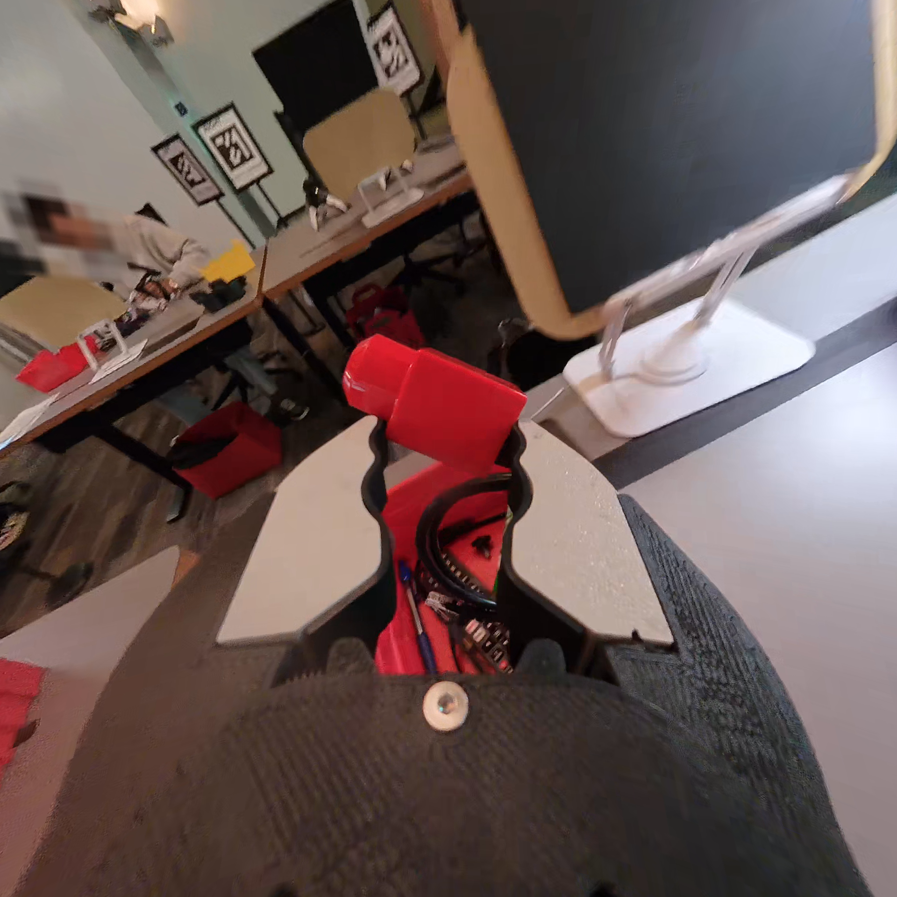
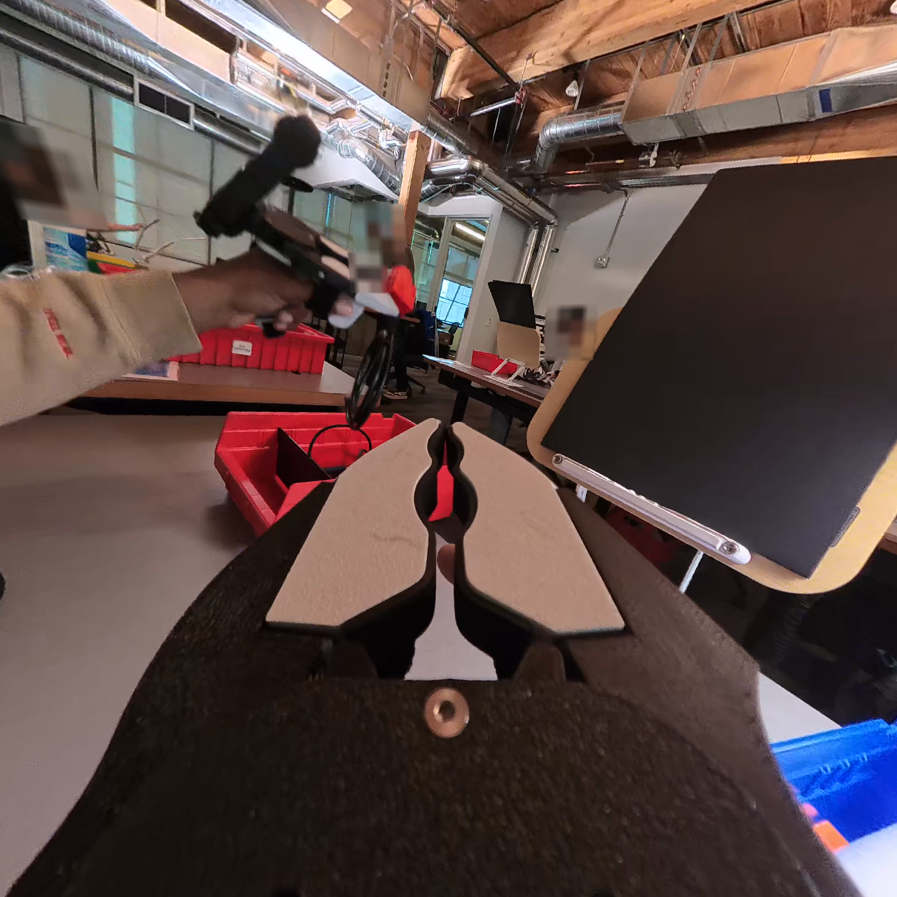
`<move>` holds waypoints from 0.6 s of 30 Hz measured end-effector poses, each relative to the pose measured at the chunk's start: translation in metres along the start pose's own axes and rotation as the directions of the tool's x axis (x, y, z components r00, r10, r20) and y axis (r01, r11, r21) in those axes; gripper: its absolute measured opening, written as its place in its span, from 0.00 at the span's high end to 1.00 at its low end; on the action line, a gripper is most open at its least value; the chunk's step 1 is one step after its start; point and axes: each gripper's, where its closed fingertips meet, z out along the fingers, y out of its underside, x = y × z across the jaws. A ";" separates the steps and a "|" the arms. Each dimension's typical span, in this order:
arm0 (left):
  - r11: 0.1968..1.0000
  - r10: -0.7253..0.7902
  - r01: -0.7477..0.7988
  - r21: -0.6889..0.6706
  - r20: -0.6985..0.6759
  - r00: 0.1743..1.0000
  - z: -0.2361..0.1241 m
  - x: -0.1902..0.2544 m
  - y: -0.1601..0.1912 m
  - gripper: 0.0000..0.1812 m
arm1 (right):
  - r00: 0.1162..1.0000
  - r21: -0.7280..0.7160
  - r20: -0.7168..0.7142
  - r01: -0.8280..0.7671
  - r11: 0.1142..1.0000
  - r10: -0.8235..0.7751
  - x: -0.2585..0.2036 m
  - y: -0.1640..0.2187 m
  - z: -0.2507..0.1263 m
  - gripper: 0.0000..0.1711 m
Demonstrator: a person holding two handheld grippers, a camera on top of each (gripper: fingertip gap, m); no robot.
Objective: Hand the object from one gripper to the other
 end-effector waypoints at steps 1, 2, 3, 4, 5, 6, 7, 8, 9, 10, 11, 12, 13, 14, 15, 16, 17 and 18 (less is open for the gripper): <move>0.999 0.030 -0.030 -0.041 0.015 0.999 0.011 0.000 0.016 0.73 | 1.000 0.003 -0.001 -0.007 1.000 0.007 0.002 -0.001 -0.001 1.00; 0.994 0.061 -0.059 -0.088 0.020 0.998 0.021 0.000 0.032 0.73 | 1.000 0.006 -0.003 -0.013 1.000 0.013 0.004 -0.002 -0.001 1.00; 0.987 0.081 -0.077 -0.140 0.023 0.996 0.029 0.000 0.048 0.73 | 1.000 0.009 -0.002 -0.023 1.000 0.023 0.005 -0.002 0.000 1.00; 0.978 0.094 -0.089 -0.186 0.019 0.995 0.037 0.000 0.061 0.73 | 0.999 0.011 0.002 -0.033 0.999 0.033 0.006 -0.002 0.000 1.00; 0.971 0.099 -0.096 -0.217 0.001 0.995 0.042 0.002 0.072 0.73 | 0.999 0.010 0.006 -0.039 0.999 0.039 0.006 -0.001 0.001 1.00; 0.968 0.101 -0.104 -0.229 -0.026 0.995 0.047 0.005 0.080 0.73 | 0.999 0.006 0.009 -0.039 0.999 0.039 0.006 0.001 0.001 1.00; 0.968 0.101 -0.111 -0.224 -0.057 0.993 0.050 0.010 0.086 0.73 | 0.999 -0.002 0.012 -0.033 0.999 0.033 0.005 0.004 0.002 1.00; 0.970 0.089 -0.107 -0.217 -0.090 0.992 0.051 0.017 0.091 0.73 | 1.000 -0.014 0.015 -0.023 1.000 0.023 0.004 0.008 0.003 1.00; 0.970 0.059 -0.087 -0.227 -0.131 0.990 0.053 0.025 0.098 0.73 | 1.000 -0.028 0.020 -0.011 1.000 0.011 0.002 0.012 0.003 1.00; 0.966 0.017 -0.063 -0.252 -0.183 0.983 0.054 0.035 0.107 0.73 | 1.000 -0.041 0.025 0.000 0.999 0.001 0.001 0.015 0.004 1.00; 0.962 -0.012 -0.050 -0.270 -0.222 0.975 0.056 0.045 0.115 0.73 | 0.999 -0.052 0.033 0.007 0.999 -0.006 -0.001 0.018 0.005 1.00; 0.962 -0.015 -0.056 -0.268 -0.256 0.967 0.057 0.053 0.121 0.73 | 0.999 -0.061 0.039 0.010 0.998 -0.008 -0.003 0.021 0.006 1.00; 0.959 -0.010 -0.077 -0.272 -0.306 0.952 0.058 0.064 0.128 0.73 | 0.999 -0.069 0.045 0.010 0.998 -0.007 -0.004 0.024 0.007 1.00; 0.951 -0.014 -0.097 -0.294 -0.353 0.935 0.058 0.074 0.137 0.73 | 0.999 -0.076 0.052 0.010 0.997 -0.006 -0.006 0.026 0.008 1.00; 0.940 -0.019 -0.116 -0.322 -0.389 0.921 0.059 0.082 0.145 0.73 | 0.998 -0.083 0.058 0.014 0.996 -0.009 -0.008 0.028 0.009 1.00; 0.929 -0.018 -0.141 -0.342 -0.421 0.907 0.059 0.087 0.150 0.73 | 0.998 -0.091 0.064 0.022 0.996 -0.016 -0.009 0.030 0.009 1.00; 0.920 -0.018 -0.161 -0.358 -0.447 0.894 0.060 0.091 0.154 0.73 | 0.997 -0.098 0.067 0.032 0.995 -0.026 -0.010 0.032 0.009 1.00; 0.911 -0.023 -0.171 -0.376 -0.458 0.889 0.062 0.092 0.156 0.73 | 0.997 -0.106 0.070 0.044 0.993 -0.037 -0.011 0.034 0.010 1.00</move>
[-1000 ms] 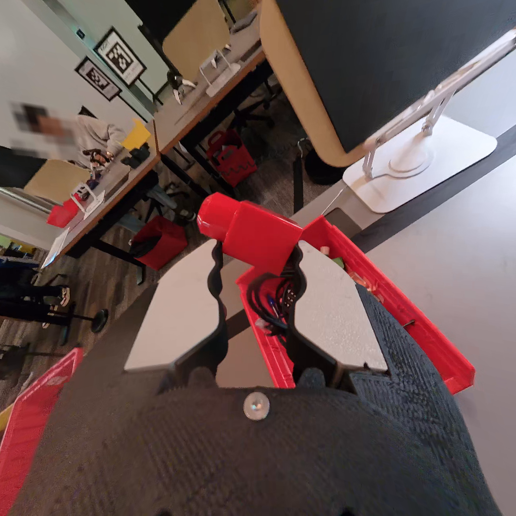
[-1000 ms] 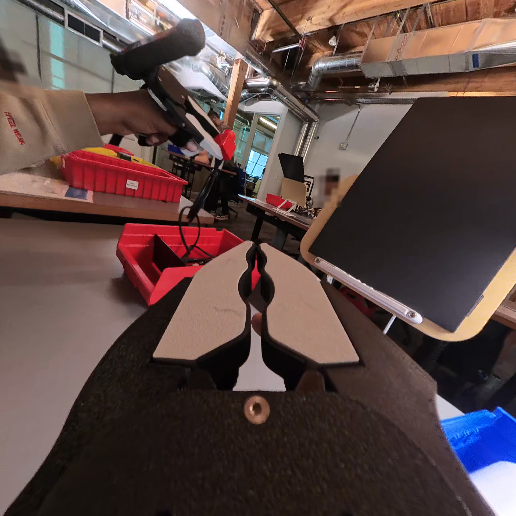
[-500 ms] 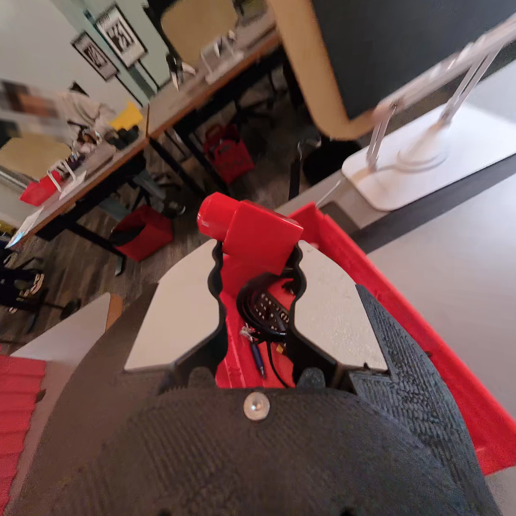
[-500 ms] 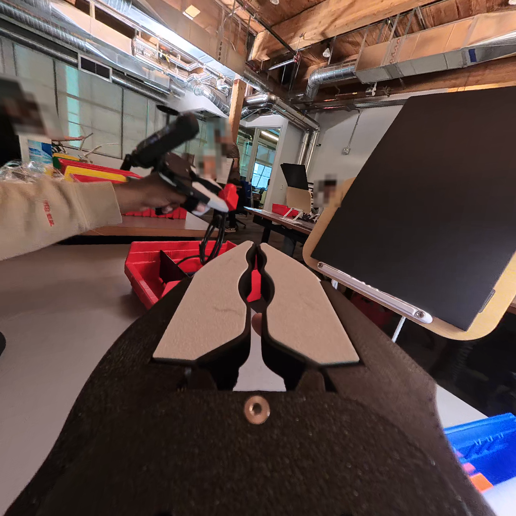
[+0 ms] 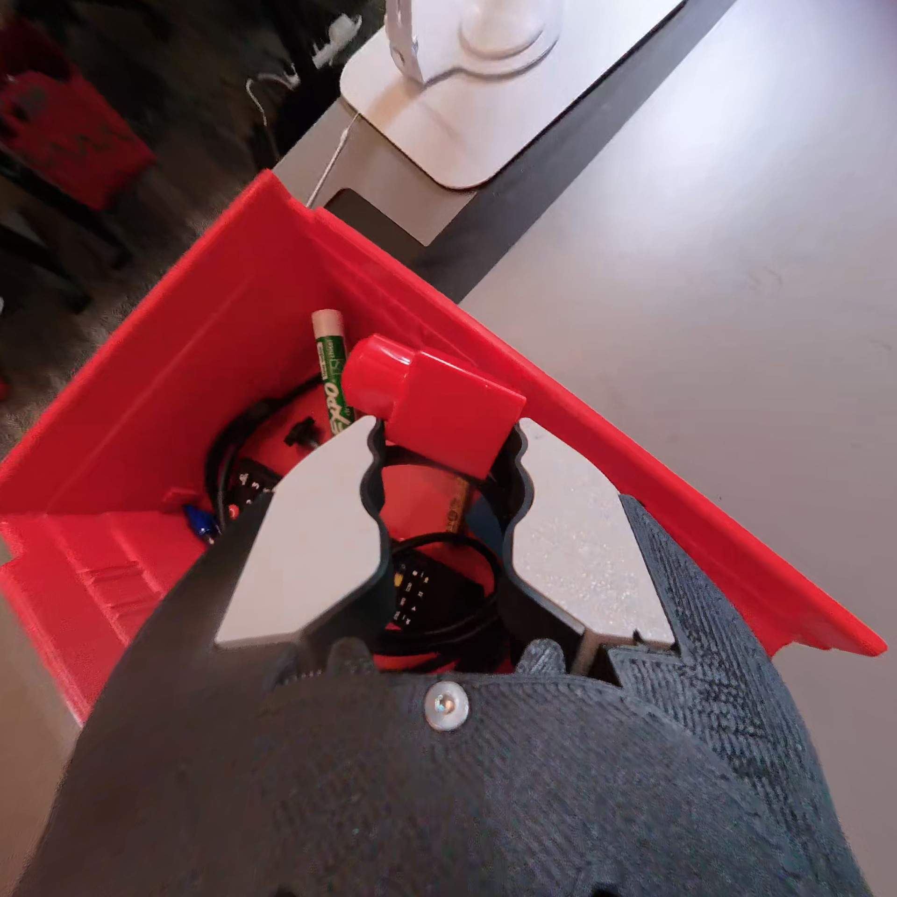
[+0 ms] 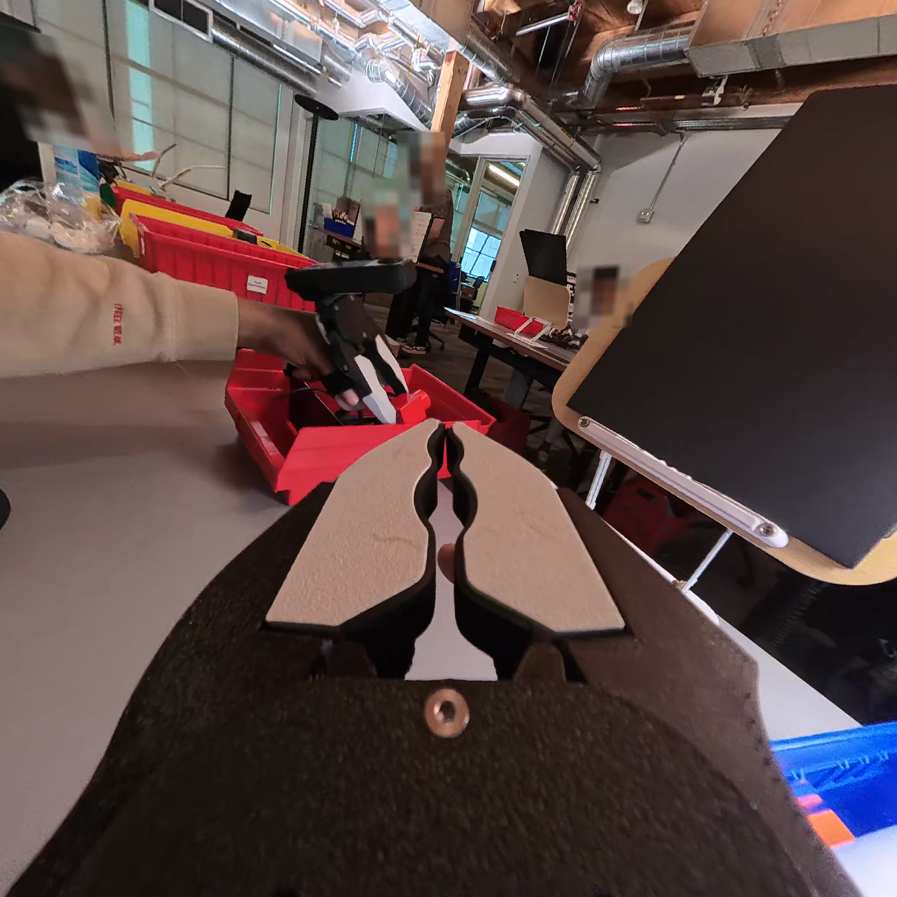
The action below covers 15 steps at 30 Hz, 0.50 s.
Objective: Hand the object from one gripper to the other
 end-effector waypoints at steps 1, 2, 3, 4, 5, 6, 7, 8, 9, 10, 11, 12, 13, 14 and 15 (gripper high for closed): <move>1.000 -0.007 0.007 -0.016 0.000 1.000 0.002 -0.003 -0.001 0.73 | 1.000 -0.008 0.002 0.010 1.000 -0.010 -0.001 0.001 0.000 1.00; 1.000 -0.018 0.018 -0.018 -0.003 1.000 0.002 -0.006 -0.003 0.73 | 1.000 -0.014 0.003 0.019 1.000 -0.019 -0.001 0.003 0.000 1.00; 0.999 -0.035 0.035 -0.012 -0.015 0.999 0.001 -0.009 -0.007 0.73 | 1.000 -0.019 0.005 0.026 0.999 -0.026 -0.001 0.004 0.000 1.00; 0.999 -0.054 0.054 0.001 -0.024 0.998 0.000 -0.013 -0.013 0.73 | 0.999 -0.024 0.007 0.032 0.999 -0.032 -0.001 0.005 0.000 1.00; 0.997 -0.072 0.072 0.018 -0.009 0.997 -0.002 -0.019 -0.019 0.73 | 0.999 -0.029 0.010 0.037 0.999 -0.037 -0.001 0.006 0.000 1.00; 0.996 -0.087 0.086 0.032 0.024 0.996 -0.004 -0.028 -0.024 0.73 | 0.999 -0.034 0.011 0.042 0.999 -0.041 -0.001 0.007 0.001 1.00; 0.995 -0.095 0.093 0.038 0.054 0.994 -0.006 -0.036 -0.028 0.73 | 0.999 -0.038 0.012 0.045 0.998 -0.045 0.000 0.008 0.000 1.00; 0.996 -0.090 0.088 0.032 0.063 0.994 -0.007 -0.040 -0.031 0.73 | 0.999 -0.040 0.012 0.047 0.998 -0.046 0.001 0.009 0.000 1.00; 0.997 -0.075 0.074 0.019 0.053 0.996 -0.006 -0.041 -0.033 0.73 | 0.999 -0.042 0.013 0.046 0.998 -0.046 0.001 0.009 0.000 1.00; 0.998 -0.062 0.062 -0.001 0.030 0.998 -0.005 -0.038 -0.032 0.73 | 0.999 -0.044 0.013 0.044 0.998 -0.043 0.002 0.010 0.000 1.00; 0.998 -0.062 0.062 -0.030 -0.004 0.998 -0.002 -0.033 -0.030 0.73 | 0.999 -0.045 0.013 0.042 0.998 -0.042 0.003 0.011 0.000 1.00; 0.995 -0.070 0.066 -0.071 -0.045 0.997 0.003 -0.026 -0.025 0.70 | 0.999 -0.047 0.013 0.043 0.998 -0.043 0.004 0.011 -0.001 1.00; 0.991 -0.071 0.061 -0.119 -0.078 0.994 0.008 -0.019 -0.017 0.73 | 0.999 -0.050 0.013 0.046 0.998 -0.045 0.004 0.012 -0.001 1.00; 0.985 -0.057 0.040 -0.168 -0.100 0.993 0.014 -0.013 -0.007 0.72 | 0.999 -0.053 0.012 0.049 0.997 -0.049 0.005 0.012 -0.001 1.00; 0.976 -0.037 0.009 -0.215 -0.125 0.991 0.018 -0.006 0.003 0.72 | 0.999 -0.054 0.011 0.052 0.997 -0.051 0.006 0.012 -0.002 1.00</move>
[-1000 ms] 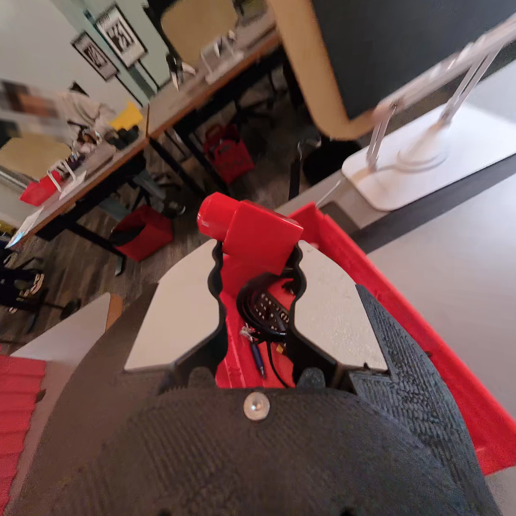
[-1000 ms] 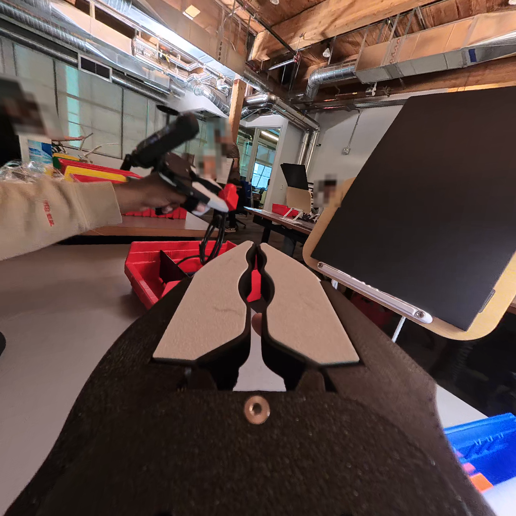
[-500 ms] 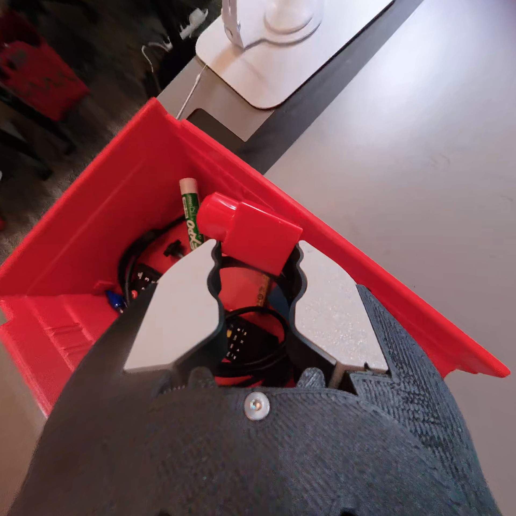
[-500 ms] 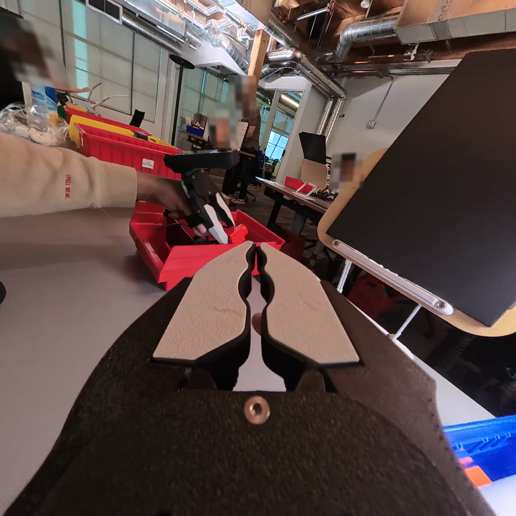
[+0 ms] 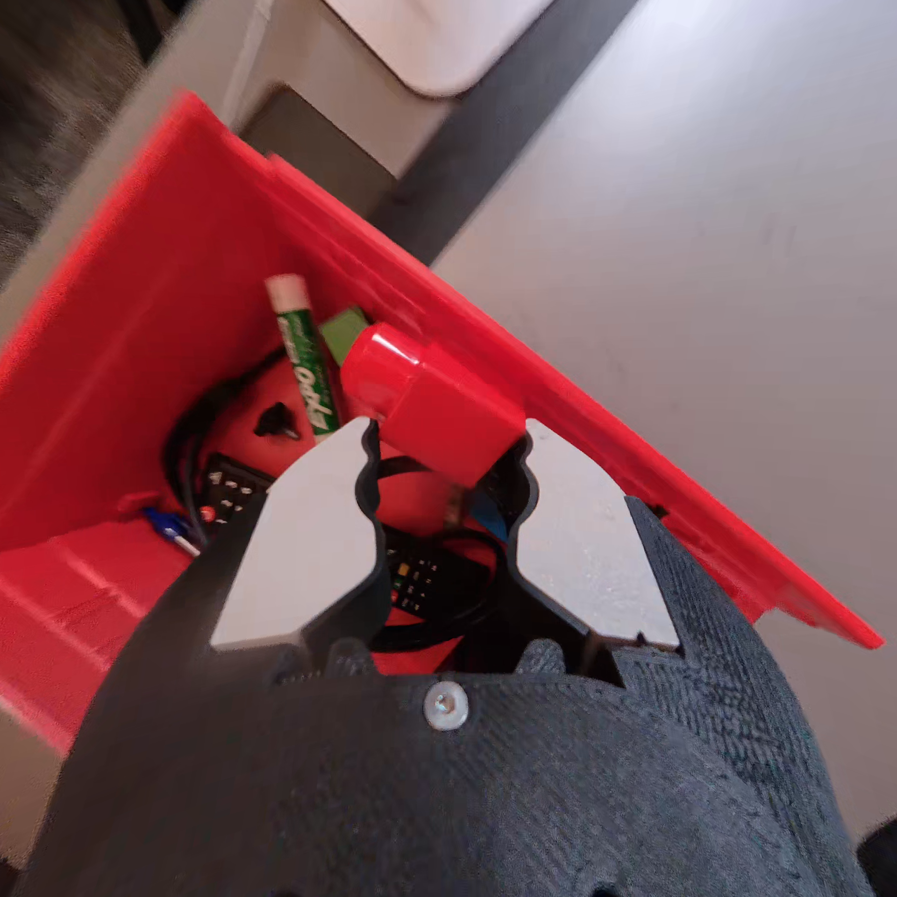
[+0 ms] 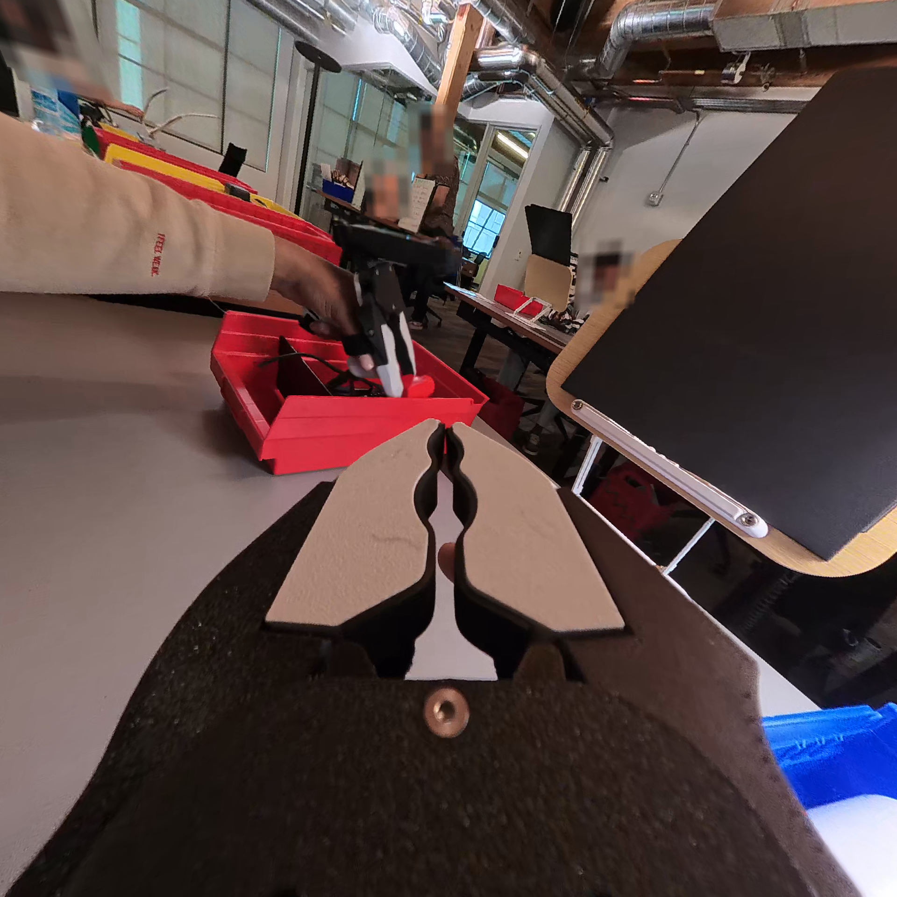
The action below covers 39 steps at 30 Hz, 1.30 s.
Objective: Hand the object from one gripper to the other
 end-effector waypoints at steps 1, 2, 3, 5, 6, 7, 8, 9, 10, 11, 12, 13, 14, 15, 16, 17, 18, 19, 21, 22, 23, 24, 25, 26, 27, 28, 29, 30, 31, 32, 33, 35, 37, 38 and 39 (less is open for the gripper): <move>0.999 0.015 -0.016 -0.040 -0.031 0.999 0.005 0.006 0.008 0.71 | 1.000 -0.002 -0.001 0.002 1.000 -0.002 0.001 0.000 0.000 1.00; 0.998 0.009 -0.014 -0.064 -0.070 0.998 0.008 0.011 0.013 0.71 | 1.000 -0.002 -0.002 0.003 1.000 -0.003 0.001 0.000 -0.001 1.00; 0.998 -0.008 0.001 -0.068 -0.104 0.995 0.008 0.015 0.015 0.70 | 1.000 -0.003 -0.003 0.003 1.000 -0.003 0.002 0.000 -0.002 1.00; 0.998 -0.055 0.051 -0.032 -0.161 0.985 0.001 0.017 0.009 0.69 | 1.000 -0.003 -0.004 0.001 1.000 -0.001 0.003 0.001 -0.002 1.00; 0.996 -0.089 0.088 -0.016 -0.199 0.976 -0.004 0.018 0.006 0.69 | 1.000 -0.003 -0.004 -0.002 1.000 0.002 0.004 0.001 -0.002 1.00; 0.992 -0.125 0.127 -0.009 -0.247 0.961 -0.009 0.020 0.003 0.69 | 1.000 -0.005 -0.004 -0.005 1.000 0.005 0.005 0.002 -0.002 1.00; 0.987 -0.154 0.160 -0.002 -0.290 0.944 -0.013 0.022 0.000 0.69 | 1.000 -0.006 -0.004 -0.009 1.000 0.009 0.005 0.003 -0.002 1.00; 0.983 -0.172 0.185 0.013 -0.310 0.935 -0.017 0.020 -0.004 0.69 | 1.000 -0.009 -0.004 -0.014 1.000 0.014 0.006 0.004 -0.002 1.00; 0.977 -0.185 0.209 0.043 -0.320 0.929 -0.020 0.016 -0.009 0.69 | 1.000 -0.013 -0.004 -0.018 1.000 0.018 0.007 0.006 -0.002 1.00; 0.967 -0.198 0.241 0.084 -0.351 0.915 -0.025 0.015 -0.016 0.69 | 1.000 -0.017 -0.003 -0.020 1.000 0.020 0.007 0.008 -0.001 1.00; 0.951 -0.214 0.283 0.124 -0.397 0.892 -0.031 0.016 -0.025 0.70 | 1.000 -0.021 -0.003 -0.021 1.000 0.021 0.007 0.009 -0.001 1.00; 0.934 -0.230 0.323 0.151 -0.438 0.869 -0.035 0.016 -0.032 0.71 | 1.000 -0.025 -0.002 -0.021 0.999 0.021 0.007 0.011 -0.001 1.00; 0.924 -0.244 0.349 0.160 -0.455 0.856 -0.036 0.015 -0.034 0.71 | 1.000 -0.028 -0.002 -0.022 0.999 0.022 0.007 0.012 -0.001 1.00; 0.923 -0.260 0.354 0.153 -0.430 0.865 -0.032 0.010 -0.032 0.71 | 1.000 -0.032 0.000 -0.024 0.999 0.024 0.007 0.014 0.000 1.00; 0.928 -0.275 0.345 0.137 -0.370 0.887 -0.026 0.001 -0.027 0.71 | 1.000 -0.036 0.001 -0.027 0.999 0.027 0.007 0.015 0.000 1.00; 0.934 -0.286 0.338 0.119 -0.320 0.903 -0.020 -0.006 -0.021 0.72 | 1.000 -0.040 0.002 -0.030 0.999 0.030 0.007 0.017 0.001 1.00; 0.933 -0.305 0.346 0.094 -0.300 0.904 -0.016 -0.009 -0.017 0.71 | 0.999 -0.045 0.004 -0.033 0.998 0.033 0.007 0.019 0.001 1.00; 0.928 -0.335 0.367 0.061 -0.295 0.895 -0.012 -0.011 -0.013 0.71 | 0.999 -0.050 0.005 -0.033 0.998 0.034 0.007 0.021 0.001 1.00; 0.917 -0.383 0.398 -0.001 -0.273 0.882 -0.003 -0.014 -0.003 0.70 | 0.999 -0.057 0.008 -0.034 0.998 0.034 0.006 0.023 0.002 1.00; 0.914 -0.398 0.404 -0.026 -0.245 0.884 0.002 -0.017 0.003 0.70 | 0.999 -0.061 0.010 -0.036 0.998 0.037 0.006 0.025 0.003 1.00; 0.909 -0.413 0.413 -0.048 -0.229 0.882 0.007 -0.018 0.008 0.70 | 0.999 -0.065 0.013 -0.039 0.997 0.039 0.006 0.026 0.003 1.00; 0.900 -0.433 0.430 -0.066 -0.240 0.869 0.011 -0.016 0.010 0.68 | 0.999 -0.070 0.017 -0.039 0.997 0.040 0.005 0.028 0.004 1.00; 0.887 -0.458 0.454 -0.081 -0.270 0.847 0.014 -0.012 0.009 0.69 | 0.999 -0.075 0.019 -0.037 0.996 0.039 0.004 0.029 0.004 1.00; 0.876 -0.478 0.474 -0.091 -0.297 0.827 0.017 -0.008 0.008 0.71 | 0.999 -0.080 0.020 -0.035 0.996 0.036 0.004 0.031 0.004 1.00; 0.867 -0.493 0.489 -0.097 -0.314 0.811 0.020 -0.006 0.006 0.72 | 0.999 -0.083 0.021 -0.033 0.996 0.035 0.004 0.032 0.005 1.00; 0.856 -0.508 0.507 -0.100 -0.339 0.792 0.022 -0.002 0.004 0.75 | 0.999 -0.086 0.022 -0.034 0.996 0.036 0.004 0.033 0.005 1.00; 0.846 -0.522 0.523 -0.102 -0.360 0.773 0.024 0.000 0.002 0.76 | 0.999 -0.089 0.023 -0.036 0.995 0.038 0.004 0.034 0.005 1.00; 0.839 -0.531 0.534 -0.101 -0.367 0.764 0.026 0.001 0.000 0.77 | 0.999 -0.091 0.024 -0.038 0.995 0.040 0.004 0.035 0.005 1.00; 0.838 -0.531 0.539 -0.090 -0.366 0.765 0.026 -0.001 -0.001 0.77 | 0.999 -0.094 0.024 -0.038 0.995 0.041 0.004 0.036 0.005 1.00; 0.837 -0.528 0.544 -0.065 -0.362 0.768 0.024 -0.005 -0.003 0.76 | 0.999 -0.097 0.023 -0.038 0.995 0.040 0.004 0.036 0.005 1.00; 0.832 -0.527 0.554 -0.030 -0.358 0.771 0.019 -0.010 -0.007 0.77 | 0.999 -0.098 0.022 -0.036 0.994 0.039 0.005 0.037 0.005 1.00; 0.821 -0.517 0.565 0.080 -0.317 0.795 0.001 -0.028 -0.017 0.77 | 0.999 -0.099 0.014 -0.027 0.995 0.028 0.008 0.036 0.003 1.00; 0.817 -0.448 0.515 0.260 -0.275 0.851 -0.034 -0.040 -0.039 0.77 | 1.000 -0.086 -0.003 -0.027 0.996 0.027 0.014 0.031 0.000 1.00; 0.804 -0.393 0.472 0.361 -0.273 0.878 -0.056 -0.037 -0.054 0.77 | 0.999 -0.076 -0.010 -0.036 0.996 0.035 0.018 0.028 -0.002 1.00; 0.787 -0.332 0.424 0.448 -0.271 0.904 -0.078 -0.027 -0.069 0.77 | 0.999 -0.066 -0.017 -0.048 0.997 0.047 0.022 0.026 -0.003 1.00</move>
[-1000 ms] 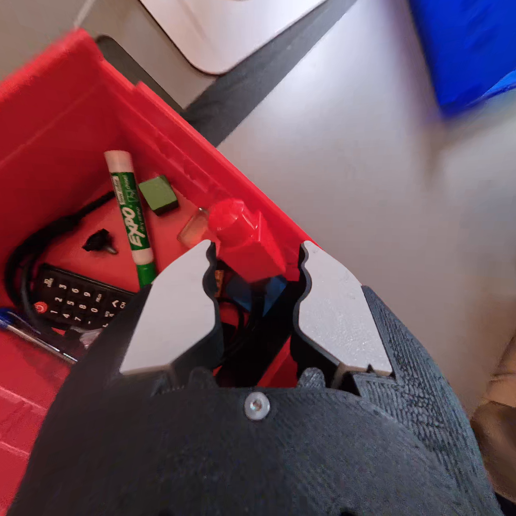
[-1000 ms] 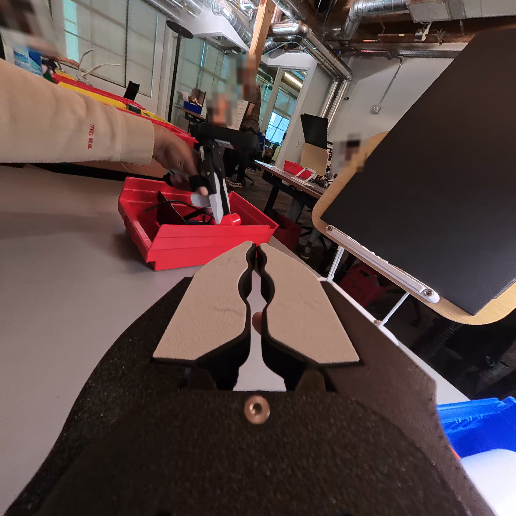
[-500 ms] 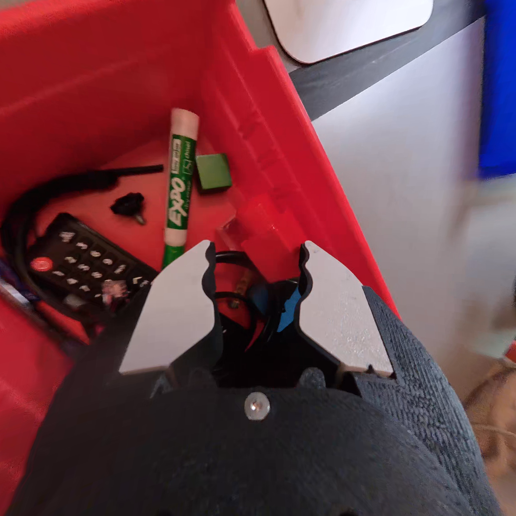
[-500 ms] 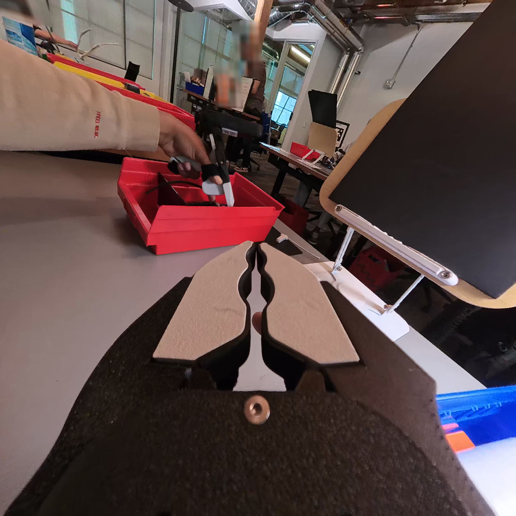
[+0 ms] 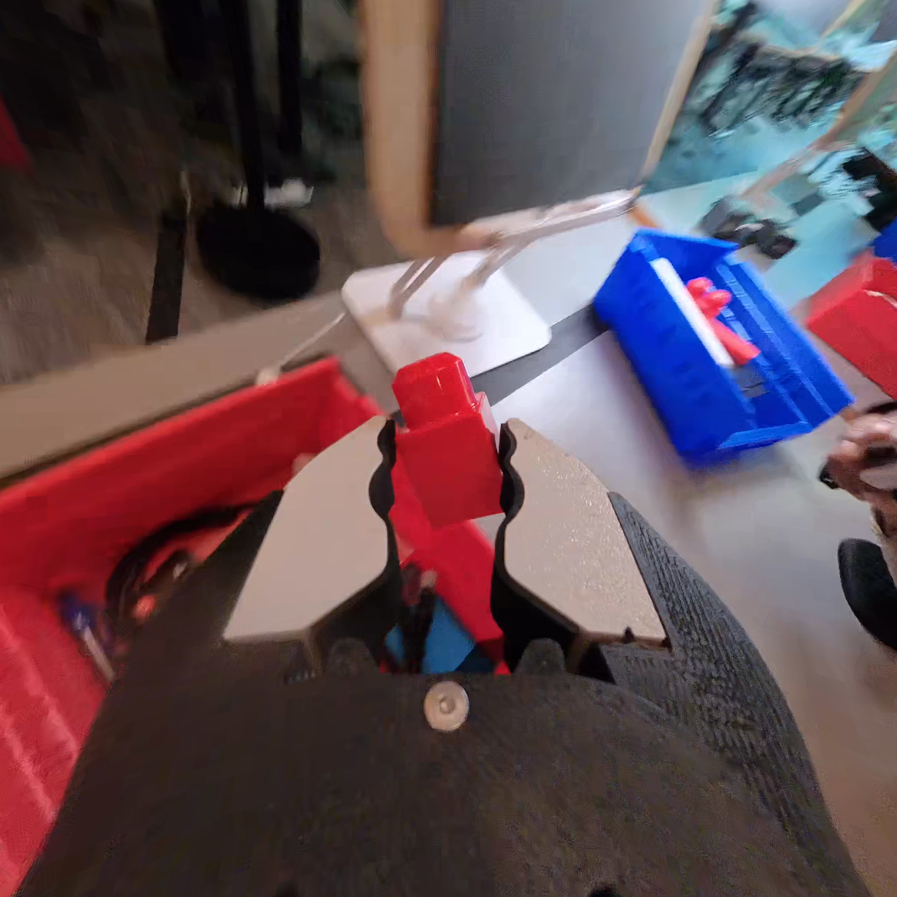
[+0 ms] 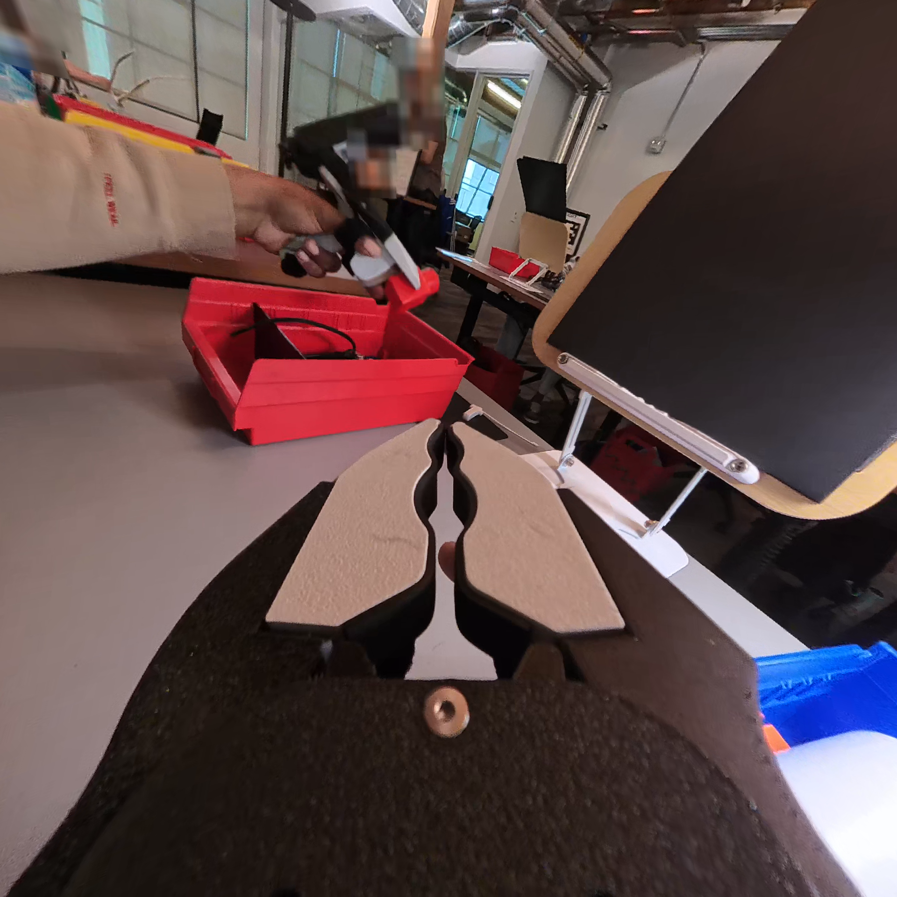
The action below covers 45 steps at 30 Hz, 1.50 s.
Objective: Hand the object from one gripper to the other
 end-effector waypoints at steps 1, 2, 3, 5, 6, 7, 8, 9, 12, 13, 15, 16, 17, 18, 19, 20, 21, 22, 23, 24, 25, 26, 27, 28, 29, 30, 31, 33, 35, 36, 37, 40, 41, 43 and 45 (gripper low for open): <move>0.996 0.070 -0.068 0.061 -0.032 0.997 -0.008 0.025 -0.012 0.77 | 1.000 0.012 -0.006 -0.019 1.000 0.019 0.003 -0.002 -0.002 1.00; 0.983 0.156 -0.147 0.114 -0.071 0.985 -0.013 0.056 -0.018 0.77 | 0.999 0.027 -0.007 -0.047 0.999 0.047 0.006 -0.005 -0.003 1.00; 0.957 0.256 -0.236 0.166 -0.112 0.960 -0.017 0.091 -0.019 0.77 | 0.997 0.044 0.002 -0.083 0.996 0.083 0.006 -0.009 -0.004 1.00; 0.876 0.449 -0.405 0.261 -0.137 0.883 -0.019 0.158 -0.010 0.77 | 0.986 0.077 0.050 -0.165 0.983 0.162 0.001 -0.018 -0.005 0.97; 0.826 0.531 -0.473 0.305 -0.141 0.836 -0.018 0.190 -0.001 0.77 | 0.977 0.090 0.091 -0.202 0.975 0.193 -0.005 -0.025 -0.006 0.95; 0.773 0.603 -0.529 0.351 -0.147 0.784 -0.017 0.223 0.010 0.77 | 0.966 0.101 0.133 -0.235 0.967 0.221 -0.012 -0.033 -0.007 0.92; 0.721 0.660 -0.570 0.394 -0.139 0.739 -0.015 0.251 0.019 0.77 | 0.955 0.108 0.173 -0.262 0.959 0.241 -0.019 -0.041 -0.008 0.89; 0.674 0.704 -0.605 0.423 -0.123 0.699 -0.013 0.275 0.028 0.77 | 0.942 0.114 0.220 -0.284 0.952 0.254 -0.026 -0.050 -0.010 0.86; 0.526 0.810 -0.714 0.463 -0.016 0.586 -0.005 0.323 0.044 0.77 | 0.900 0.106 0.312 -0.351 0.930 0.304 -0.040 -0.072 -0.017 0.75; 0.475 0.831 -0.755 0.453 0.051 0.553 -0.003 0.330 0.046 0.77 | 0.890 0.085 0.325 -0.364 0.927 0.319 -0.043 -0.075 -0.018 0.72; 0.361 0.873 -0.841 0.403 0.171 0.456 0.001 0.340 0.051 0.78 | 0.883 0.045 0.320 -0.375 0.926 0.342 -0.047 -0.076 -0.019 0.71; 0.307 0.885 -0.877 0.369 0.228 0.405 0.003 0.343 0.054 0.77 | 0.891 0.043 0.303 -0.367 0.929 0.338 -0.048 -0.078 -0.018 0.71; 0.264 0.888 -0.904 0.337 0.280 0.364 0.004 0.344 0.056 0.78 | 0.902 0.050 0.274 -0.361 0.931 0.334 -0.047 -0.079 -0.016 0.73; 0.230 0.887 -0.926 0.301 0.327 0.326 0.005 0.343 0.057 0.78 | 0.910 0.042 0.240 -0.358 0.933 0.338 -0.046 -0.078 -0.013 0.77; 0.197 0.880 -0.948 0.252 0.381 0.284 0.007 0.339 0.056 0.78 | 0.916 0.019 0.211 -0.353 0.935 0.341 -0.046 -0.075 -0.009 0.78; 0.167 0.871 -0.964 0.209 0.427 0.243 0.008 0.335 0.056 0.78 | 0.922 -0.010 0.181 -0.347 0.938 0.343 -0.044 -0.071 -0.006 0.80; 0.152 0.865 -0.969 0.196 0.448 0.226 0.009 0.333 0.056 0.78 | 0.932 -0.021 0.160 -0.327 0.945 0.326 -0.043 -0.069 -0.005 0.81; 0.158 0.866 -0.963 0.217 0.439 0.241 0.009 0.334 0.056 0.78 | 0.945 -0.013 0.149 -0.292 0.956 0.291 -0.043 -0.069 -0.005 0.81; 0.196 0.871 -0.944 0.267 0.394 0.292 0.008 0.336 0.058 0.78 | 0.952 -0.004 0.155 -0.264 0.964 0.262 -0.043 -0.069 -0.006 0.81; 0.273 0.869 -0.898 0.345 0.312 0.384 0.006 0.338 0.059 0.77 | 0.947 0.015 0.200 -0.261 0.965 0.253 -0.045 -0.071 -0.008 0.81; 0.377 0.847 -0.815 0.440 0.191 0.495 0.001 0.342 0.060 0.76 | 0.933 0.070 0.271 -0.265 0.962 0.238 -0.048 -0.079 -0.014 0.81; 0.496 0.802 -0.694 0.521 0.031 0.596 -0.004 0.346 0.060 0.75 | 0.921 0.139 0.329 -0.267 0.954 0.209 -0.048 -0.087 -0.022 0.81; 0.617 0.732 -0.552 0.561 -0.153 0.664 -0.009 0.351 0.061 0.74 | 0.912 0.199 0.370 -0.262 0.944 0.175 -0.047 -0.093 -0.031 0.81; 0.723 0.645 -0.405 0.559 -0.336 0.686 -0.014 0.355 0.063 0.73 | 0.908 0.238 0.394 -0.250 0.939 0.142 -0.046 -0.097 -0.038 0.81; 0.804 0.554 -0.267 0.532 -0.505 0.662 -0.021 0.360 0.064 0.73 | 0.899 0.257 0.423 -0.239 0.936 0.113 -0.048 -0.099 -0.044 0.81; 0.857 0.477 -0.161 0.489 -0.635 0.608 -0.028 0.365 0.066 0.73 | 0.886 0.271 0.455 -0.238 0.933 0.094 -0.050 -0.102 -0.049 0.81; 0.886 0.429 -0.111 0.450 -0.706 0.564 -0.030 0.369 0.068 0.73 | 0.872 0.289 0.481 -0.250 0.924 0.086 -0.053 -0.106 -0.053 0.81; 0.882 0.448 -0.134 0.453 -0.714 0.538 -0.027 0.376 0.076 0.75 | 0.846 0.305 0.524 -0.293 0.906 0.097 -0.059 -0.111 -0.055 0.81; 0.836 0.525 -0.188 0.515 -0.654 0.544 -0.028 0.381 0.077 0.80 | 0.834 0.287 0.543 -0.295 0.911 0.099 -0.068 -0.108 -0.051 0.81; 0.813 0.556 -0.217 0.540 -0.610 0.565 -0.029 0.380 0.075 0.80 | 0.834 0.296 0.542 -0.302 0.906 0.101 -0.069 -0.109 -0.051 0.81; 0.792 0.583 -0.257 0.554 -0.561 0.587 -0.029 0.377 0.072 0.80 | 0.837 0.285 0.537 -0.298 0.911 0.106 -0.068 -0.108 -0.049 0.81; 0.671 0.704 -0.467 0.576 -0.297 0.645 -0.030 0.356 0.062 0.81 | 0.873 0.183 0.474 -0.227 0.957 0.117 -0.061 -0.093 -0.039 0.79; 0.611 0.741 -0.547 0.572 -0.169 0.650 -0.032 0.348 0.056 0.80 | 0.885 0.161 0.447 -0.220 0.962 0.128 -0.057 -0.091 -0.038 0.76; 0.470 0.795 -0.722 0.507 0.112 0.596 -0.035 0.333 0.044 0.80 | 0.898 0.072 0.382 -0.262 0.962 0.216 -0.046 -0.085 -0.030 0.70; 0.348 0.807 -0.851 0.393 0.337 0.485 -0.036 0.324 0.037 0.80 | 0.887 0.062 0.328 -0.363 0.930 0.325 -0.040 -0.091 -0.024 0.68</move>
